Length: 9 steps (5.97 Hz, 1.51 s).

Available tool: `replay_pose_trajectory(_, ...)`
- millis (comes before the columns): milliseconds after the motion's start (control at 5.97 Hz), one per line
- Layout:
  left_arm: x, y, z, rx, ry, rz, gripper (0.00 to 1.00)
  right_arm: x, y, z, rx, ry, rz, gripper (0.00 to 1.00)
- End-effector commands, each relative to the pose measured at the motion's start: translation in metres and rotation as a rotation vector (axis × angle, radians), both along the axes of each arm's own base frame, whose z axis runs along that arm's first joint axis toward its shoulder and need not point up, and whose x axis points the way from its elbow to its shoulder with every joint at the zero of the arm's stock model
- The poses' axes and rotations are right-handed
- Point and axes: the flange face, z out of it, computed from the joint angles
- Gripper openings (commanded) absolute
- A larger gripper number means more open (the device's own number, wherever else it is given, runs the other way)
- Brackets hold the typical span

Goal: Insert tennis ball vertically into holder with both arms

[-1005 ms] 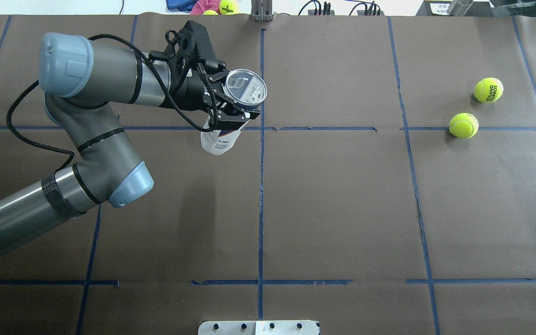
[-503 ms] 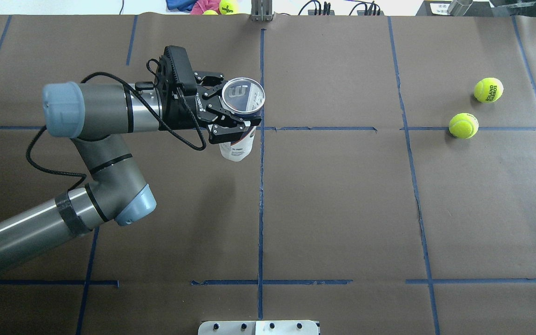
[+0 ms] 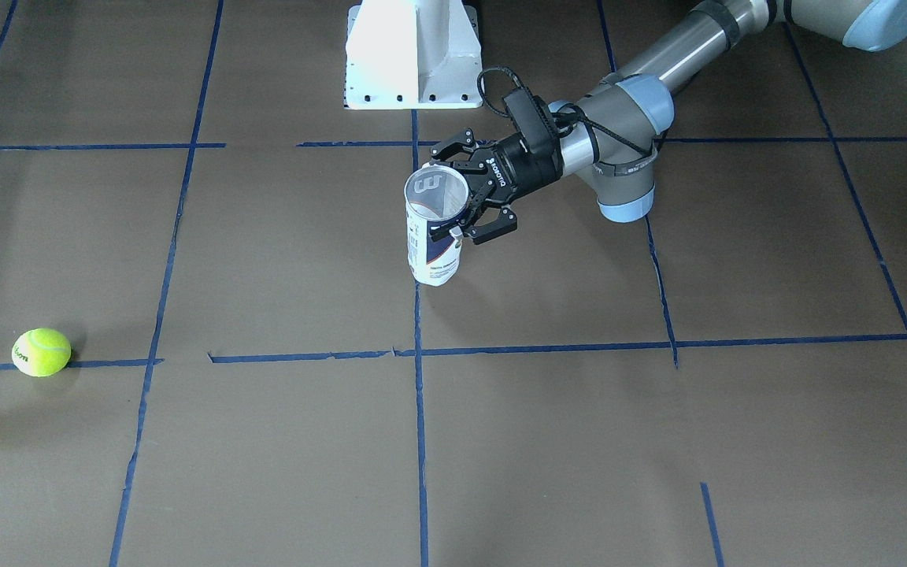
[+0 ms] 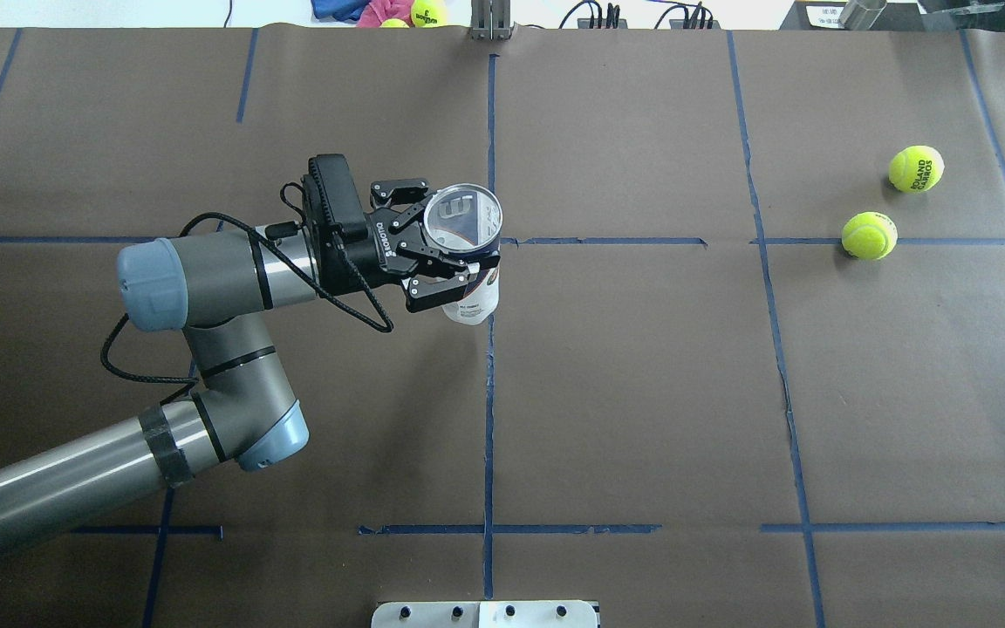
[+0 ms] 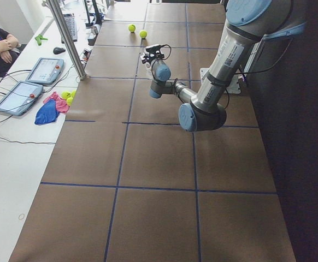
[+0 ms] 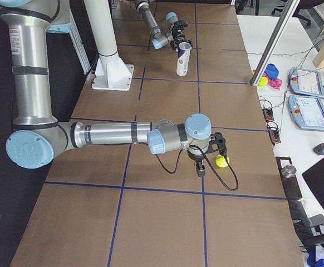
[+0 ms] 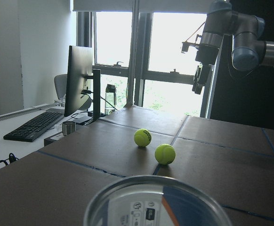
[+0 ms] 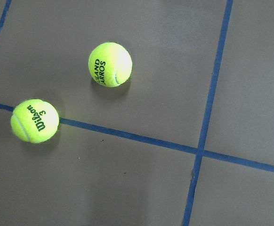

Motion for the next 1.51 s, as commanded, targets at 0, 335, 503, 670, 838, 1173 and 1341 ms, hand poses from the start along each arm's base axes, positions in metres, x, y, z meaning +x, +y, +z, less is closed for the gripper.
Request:
replay_pose_trajectory(0, 0.011, 0.002, 0.023, -0.016, 0.019, -0.023, 0.78, -0.001, 0.000, 0.000, -0.001, 0.000, -0.001, 1.00)
replay_pose_trajectory(335, 0.015, -0.001, 0.026, -0.022, 0.007, -0.032, 0.80, -0.002, 0.000, 0.000, -0.003, 0.000, -0.002, 1.00)
replay_pose_trajectory(503, 0.018, -0.003, 0.025, -0.030, 0.008, -0.040, 0.81, -0.002, 0.000, 0.001, -0.004, 0.000, -0.003, 1.00)
replay_pose_trajectory(670, 0.020, -0.005, 0.017, -0.034, 0.017, -0.052, 0.81, -0.002, 0.000, 0.001, -0.004, 0.000, -0.003, 1.00)
replay_pose_trajectory(838, 0.024, -0.005, 0.022, -0.040, 0.008, -0.050, 0.82, -0.002, 0.000, 0.001, -0.004, 0.000, -0.003, 1.00)
replay_pose_trajectory(1173, 0.024, -0.004, 0.024, -0.044, 0.005, -0.048, 0.86, -0.004, 0.000, 0.001, -0.005, 0.000, -0.005, 1.00)
replay_pose_trajectory(1341, 0.024, -0.004, 0.024, -0.045, 0.004, -0.049, 0.87, -0.008, 0.000, 0.000, -0.003, -0.002, -0.015, 1.00)
